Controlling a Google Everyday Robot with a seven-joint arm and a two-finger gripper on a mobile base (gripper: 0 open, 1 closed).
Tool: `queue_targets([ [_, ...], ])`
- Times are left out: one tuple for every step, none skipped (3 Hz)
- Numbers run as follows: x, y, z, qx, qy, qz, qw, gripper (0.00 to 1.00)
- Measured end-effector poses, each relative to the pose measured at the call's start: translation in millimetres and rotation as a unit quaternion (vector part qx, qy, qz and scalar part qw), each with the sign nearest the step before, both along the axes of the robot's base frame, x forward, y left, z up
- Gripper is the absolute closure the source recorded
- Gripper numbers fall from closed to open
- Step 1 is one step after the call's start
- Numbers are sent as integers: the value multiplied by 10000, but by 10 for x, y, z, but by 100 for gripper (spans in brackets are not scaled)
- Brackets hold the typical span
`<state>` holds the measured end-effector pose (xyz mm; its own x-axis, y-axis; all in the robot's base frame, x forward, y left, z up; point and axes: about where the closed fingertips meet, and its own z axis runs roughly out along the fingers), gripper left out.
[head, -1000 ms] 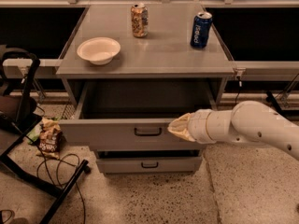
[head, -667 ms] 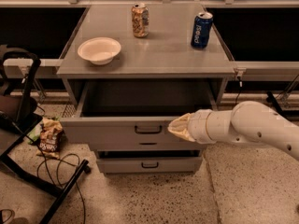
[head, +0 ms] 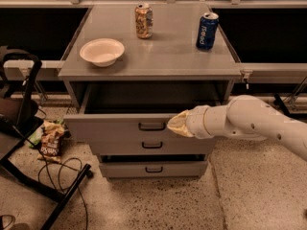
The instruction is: Close top drawer
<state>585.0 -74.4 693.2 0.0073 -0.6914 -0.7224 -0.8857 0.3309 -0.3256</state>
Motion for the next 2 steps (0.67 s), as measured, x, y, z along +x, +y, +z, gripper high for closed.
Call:
queue_targets([
  [-7,76,-266,15,160,-21,9999,100],
  [236,82,-619,-61,298,-26,9995,100],
])
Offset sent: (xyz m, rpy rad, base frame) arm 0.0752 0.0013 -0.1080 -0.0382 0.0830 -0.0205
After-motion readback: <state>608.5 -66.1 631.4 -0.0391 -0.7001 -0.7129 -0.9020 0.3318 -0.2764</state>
